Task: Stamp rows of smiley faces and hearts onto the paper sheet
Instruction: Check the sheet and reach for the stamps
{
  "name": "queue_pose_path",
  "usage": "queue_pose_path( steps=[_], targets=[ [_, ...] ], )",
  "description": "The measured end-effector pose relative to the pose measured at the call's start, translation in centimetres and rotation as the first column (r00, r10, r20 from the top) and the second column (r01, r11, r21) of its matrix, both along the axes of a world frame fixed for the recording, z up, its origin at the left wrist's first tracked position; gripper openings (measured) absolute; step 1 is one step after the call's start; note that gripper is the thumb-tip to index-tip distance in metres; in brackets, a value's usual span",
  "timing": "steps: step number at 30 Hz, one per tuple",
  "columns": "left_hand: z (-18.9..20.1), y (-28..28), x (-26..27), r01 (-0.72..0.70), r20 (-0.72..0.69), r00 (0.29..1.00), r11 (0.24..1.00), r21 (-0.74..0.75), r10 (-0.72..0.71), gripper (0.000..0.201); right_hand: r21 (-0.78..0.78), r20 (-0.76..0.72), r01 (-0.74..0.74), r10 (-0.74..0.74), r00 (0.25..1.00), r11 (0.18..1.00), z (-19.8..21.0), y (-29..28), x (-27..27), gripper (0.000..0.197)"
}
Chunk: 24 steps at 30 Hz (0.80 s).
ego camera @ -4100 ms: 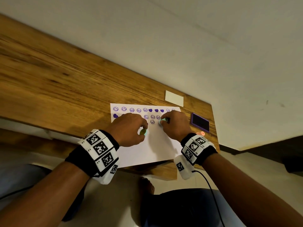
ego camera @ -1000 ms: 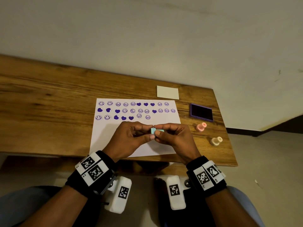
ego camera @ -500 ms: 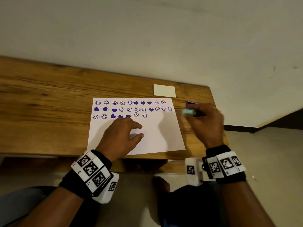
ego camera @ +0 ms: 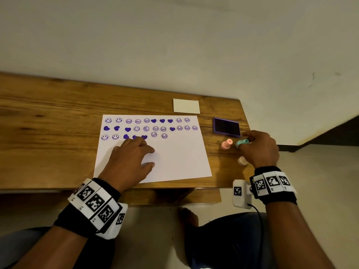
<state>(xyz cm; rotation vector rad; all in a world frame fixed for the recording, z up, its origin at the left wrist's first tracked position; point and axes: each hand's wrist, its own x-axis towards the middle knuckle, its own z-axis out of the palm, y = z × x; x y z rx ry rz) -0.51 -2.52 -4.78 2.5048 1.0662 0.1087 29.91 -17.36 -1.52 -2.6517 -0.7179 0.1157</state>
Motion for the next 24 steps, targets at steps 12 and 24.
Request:
queue_pose_path(
  steps=[12, 24],
  targets=[
    [0.7, 0.1, -0.5, -0.013, 0.036, 0.999, 0.999, 0.036, 0.012, 0.036, 0.122, 0.167, -0.23, 0.209, 0.964, 0.965, 1.7, 1.4, -5.4, 0.029],
    [0.3, 0.1, -0.5, -0.089, 0.004, 0.996, 0.996, -0.001, 0.089, 0.034, -0.154, -0.034, -0.409, 0.409, 0.912, 0.899, -2.4, 3.6, -10.1, 0.064]
  ],
)
